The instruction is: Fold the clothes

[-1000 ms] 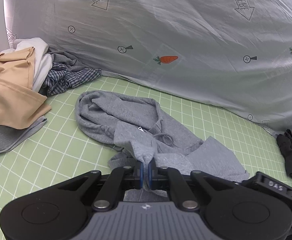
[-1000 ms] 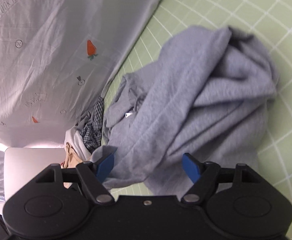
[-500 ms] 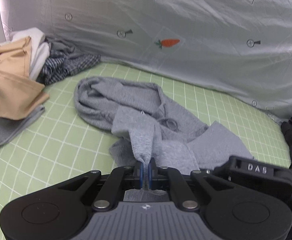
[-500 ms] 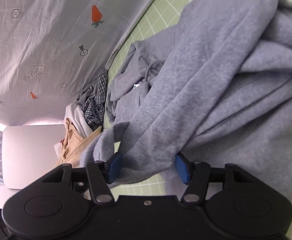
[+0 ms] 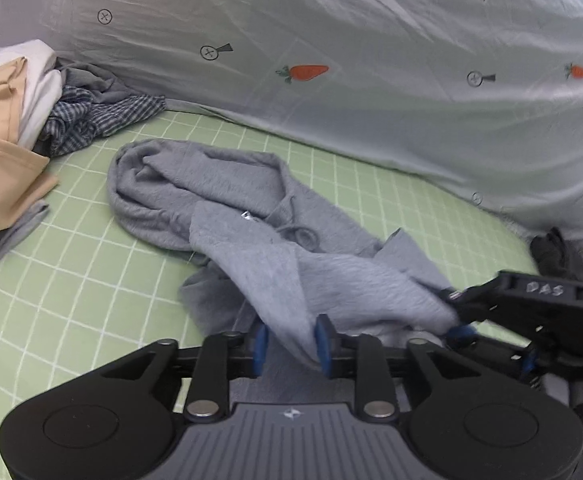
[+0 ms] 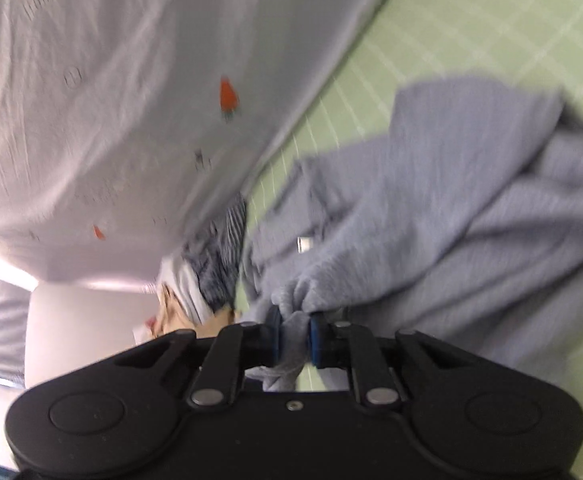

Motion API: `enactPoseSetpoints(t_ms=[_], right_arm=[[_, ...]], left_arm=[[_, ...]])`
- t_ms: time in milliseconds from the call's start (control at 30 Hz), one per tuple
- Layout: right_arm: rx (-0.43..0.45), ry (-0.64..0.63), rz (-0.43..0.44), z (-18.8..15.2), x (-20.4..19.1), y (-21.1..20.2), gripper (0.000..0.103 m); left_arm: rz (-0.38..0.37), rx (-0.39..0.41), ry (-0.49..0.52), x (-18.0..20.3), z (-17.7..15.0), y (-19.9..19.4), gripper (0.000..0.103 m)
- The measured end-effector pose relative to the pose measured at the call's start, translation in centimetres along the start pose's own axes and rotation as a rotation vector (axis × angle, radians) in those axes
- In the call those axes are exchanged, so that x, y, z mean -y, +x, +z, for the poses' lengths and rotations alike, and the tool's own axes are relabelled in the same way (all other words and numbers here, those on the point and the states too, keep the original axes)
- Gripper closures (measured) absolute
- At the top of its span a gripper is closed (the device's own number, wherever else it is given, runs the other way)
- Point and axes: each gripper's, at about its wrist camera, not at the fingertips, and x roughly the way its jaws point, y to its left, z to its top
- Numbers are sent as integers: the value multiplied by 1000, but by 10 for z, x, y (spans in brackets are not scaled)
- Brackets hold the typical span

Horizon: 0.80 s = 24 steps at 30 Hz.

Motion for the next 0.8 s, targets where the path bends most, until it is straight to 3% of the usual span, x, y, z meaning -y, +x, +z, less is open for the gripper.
enactPoseSetpoints(t_ms=[100, 233, 467, 533, 600, 667, 733, 800], right_arm=[[81, 16, -10, 18, 3, -19, 89], [247, 9, -88, 48, 16, -51, 89], [634, -156, -529, 111, 34, -135, 89], [580, -228, -727, 123, 38, -134, 88], [475, -284, -796, 120, 42, -121, 73], [404, -355, -828, 103, 48, -114, 35], [342, -436, -835, 80, 50, -102, 18], [292, -483, -816, 59, 49, -88, 18]], left_arm=[[-19, -14, -15, 1, 1, 5, 70], [40, -32, 21, 4, -1, 12, 71], [30, -77, -19, -8, 0, 26, 70], [33, -93, -21, -7, -1, 33, 68], [34, -103, -33, -10, -2, 39, 61], [32, -107, -55, -12, -2, 44, 59], [18, -106, -61, -13, -1, 47, 60], [0, -101, -59, -12, 0, 50, 62]])
